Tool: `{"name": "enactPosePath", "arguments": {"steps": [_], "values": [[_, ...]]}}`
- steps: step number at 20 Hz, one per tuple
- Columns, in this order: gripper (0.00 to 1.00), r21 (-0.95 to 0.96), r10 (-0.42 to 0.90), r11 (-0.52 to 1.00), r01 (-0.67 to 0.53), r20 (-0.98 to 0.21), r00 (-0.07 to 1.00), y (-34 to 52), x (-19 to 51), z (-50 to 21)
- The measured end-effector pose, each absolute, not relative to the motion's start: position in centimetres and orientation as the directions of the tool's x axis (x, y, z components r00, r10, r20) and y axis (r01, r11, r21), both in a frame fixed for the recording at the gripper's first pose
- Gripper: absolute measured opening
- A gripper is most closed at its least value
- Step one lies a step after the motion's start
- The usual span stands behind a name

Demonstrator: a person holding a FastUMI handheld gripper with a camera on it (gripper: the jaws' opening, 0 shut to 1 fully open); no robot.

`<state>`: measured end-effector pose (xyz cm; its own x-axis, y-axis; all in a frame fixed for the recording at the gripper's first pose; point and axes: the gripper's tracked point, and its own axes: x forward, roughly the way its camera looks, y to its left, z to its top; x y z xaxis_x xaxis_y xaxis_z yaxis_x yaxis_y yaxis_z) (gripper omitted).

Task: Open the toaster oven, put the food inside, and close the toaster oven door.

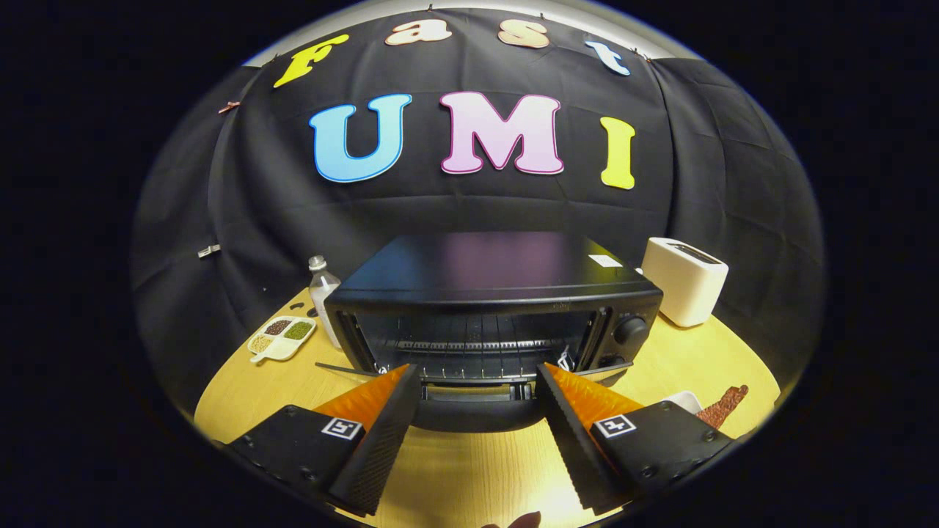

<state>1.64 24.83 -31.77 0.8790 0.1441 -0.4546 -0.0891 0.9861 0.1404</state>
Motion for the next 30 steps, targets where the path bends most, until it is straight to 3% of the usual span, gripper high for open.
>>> {"name": "enactPosePath", "arguments": {"steps": [9,17,23,30], "values": [[0.99,0.091,0.143,0.990,-0.111,-0.567,0.811,25.0,-3.3,-36.0],[0.99,0.083,0.178,0.982,-0.171,-0.723,0.668,25.6,-6.3,-42.4],[0.98,0.117,0.240,0.968,-0.223,-0.699,0.673,25.9,-7.2,-40.7],[0.98,0.177,0.344,0.939,-0.296,-0.525,0.778,21.0,-5.3,-30.6]]}}
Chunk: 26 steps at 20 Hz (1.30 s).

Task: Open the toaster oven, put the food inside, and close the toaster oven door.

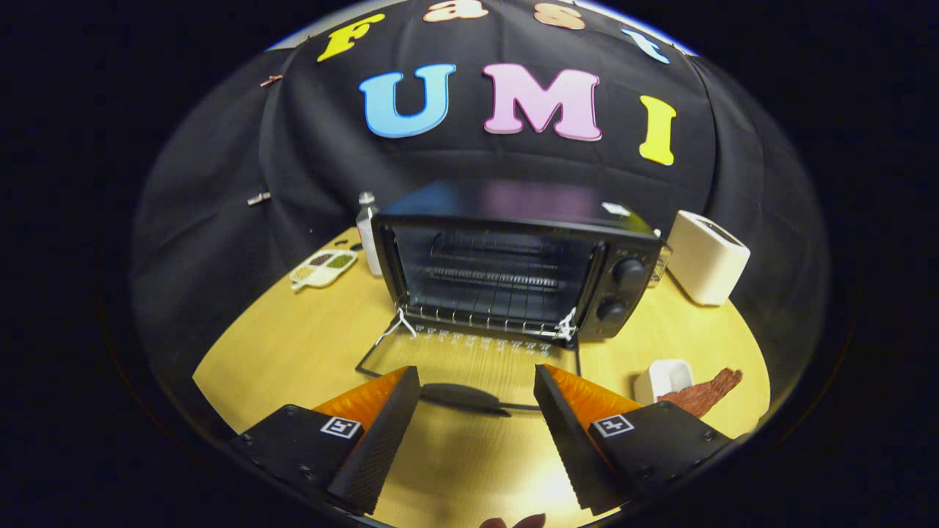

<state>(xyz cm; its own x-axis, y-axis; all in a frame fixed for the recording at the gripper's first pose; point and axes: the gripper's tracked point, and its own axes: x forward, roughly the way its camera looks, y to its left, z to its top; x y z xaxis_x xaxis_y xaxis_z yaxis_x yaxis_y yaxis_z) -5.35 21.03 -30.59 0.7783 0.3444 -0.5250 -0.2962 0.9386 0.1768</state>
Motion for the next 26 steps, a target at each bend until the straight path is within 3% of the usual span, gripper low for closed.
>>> {"name": "enactPosePath", "arguments": {"steps": [6,14,20,26], "values": [[0.98,0.198,0.372,0.928,-0.315,-0.450,0.812,12.5,-3.4,-24.4],[0.98,0.168,0.335,0.941,-0.293,-0.557,0.760,-1.4,-1.2,-26.6],[0.99,0.291,0.397,0.918,-0.271,-0.714,0.577,-6.3,-1.4,-33.8],[0.97,0.459,0.518,0.854,-0.247,-0.802,0.299,-4.8,-3.3,-41.3]]}}
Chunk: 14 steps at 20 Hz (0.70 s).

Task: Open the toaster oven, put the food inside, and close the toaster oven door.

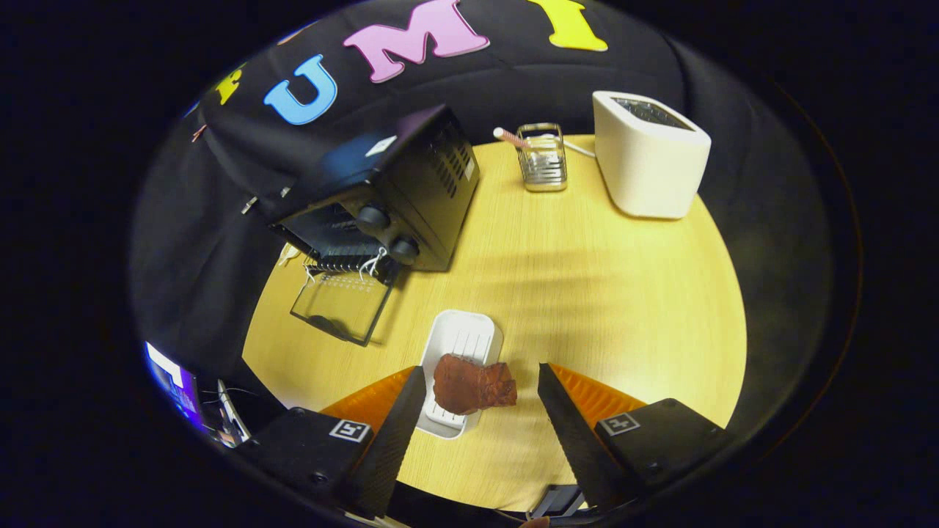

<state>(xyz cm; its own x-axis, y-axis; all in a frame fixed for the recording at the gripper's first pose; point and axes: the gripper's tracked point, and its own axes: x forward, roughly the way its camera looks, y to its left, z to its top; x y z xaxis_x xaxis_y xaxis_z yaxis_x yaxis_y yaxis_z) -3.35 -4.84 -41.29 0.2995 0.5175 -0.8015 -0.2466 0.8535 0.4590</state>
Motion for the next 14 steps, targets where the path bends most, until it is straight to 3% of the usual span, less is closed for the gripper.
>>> {"name": "enactPosePath", "arguments": {"steps": [4,5,8,9,14], "values": [[0.73,0.494,0.544,0.832,-0.253,-0.815,0.200,-4.0,-3.8,-44.2],[0.57,0.505,0.550,0.827,-0.247,-0.818,0.171,-4.0,-4.0,-44.6],[0.32,0.632,0.656,0.754,-0.178,-0.739,0.155,-2.5,-3.6,-43.2],[0.19,0.621,0.641,0.768,-0.157,-0.748,0.173,-2.9,-3.3,-43.4],[0.15,0.545,0.573,0.819,-0.178,-0.771,0.277,-4.0,-3.3,-41.6]]}}
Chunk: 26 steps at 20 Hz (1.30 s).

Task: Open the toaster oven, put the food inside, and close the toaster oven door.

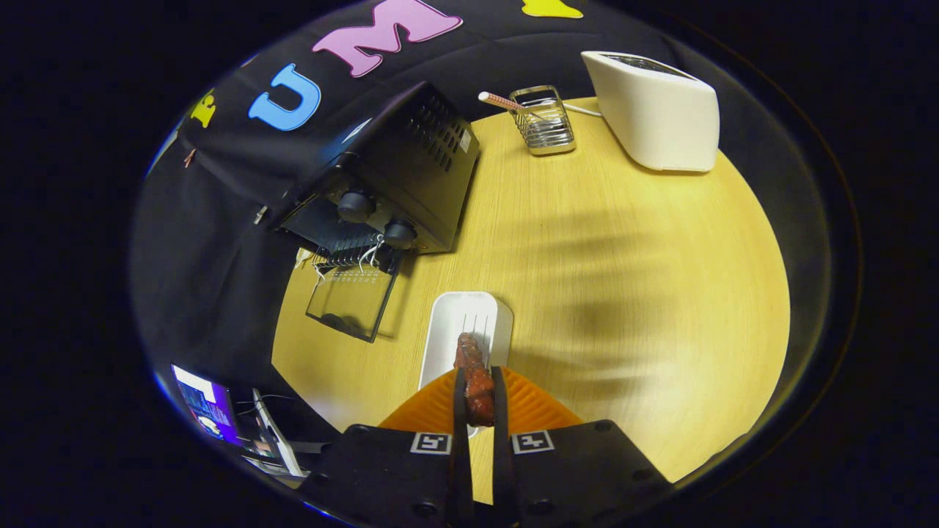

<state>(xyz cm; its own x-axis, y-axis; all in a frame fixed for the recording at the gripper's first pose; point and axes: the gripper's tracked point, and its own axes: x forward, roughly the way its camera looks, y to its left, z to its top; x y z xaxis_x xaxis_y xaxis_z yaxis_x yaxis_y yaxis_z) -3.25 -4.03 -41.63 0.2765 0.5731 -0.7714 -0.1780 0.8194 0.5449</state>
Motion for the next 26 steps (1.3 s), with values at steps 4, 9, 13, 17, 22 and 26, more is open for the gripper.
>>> {"name": "enactPosePath", "arguments": {"steps": [4,9,13,17,22,26], "values": [[0.15,0.520,0.555,0.830,-0.203,-0.734,0.391,-2.5,-3.1,-36.4],[0.15,0.545,0.569,0.810,-0.217,-0.643,0.512,4.3,-3.7,-29.9],[0.15,0.583,0.585,0.783,-0.215,-0.577,0.570,11.1,-4.2,-27.4],[0.15,0.586,0.567,0.785,-0.201,-0.548,0.616,17.4,-3.0,-28.5],[0.15,0.559,0.493,0.816,-0.148,-0.539,0.684,22.4,0.7,-31.8],[0.15,0.584,0.459,0.808,-0.081,-0.536,0.709,25.4,4.0,-34.5]]}}
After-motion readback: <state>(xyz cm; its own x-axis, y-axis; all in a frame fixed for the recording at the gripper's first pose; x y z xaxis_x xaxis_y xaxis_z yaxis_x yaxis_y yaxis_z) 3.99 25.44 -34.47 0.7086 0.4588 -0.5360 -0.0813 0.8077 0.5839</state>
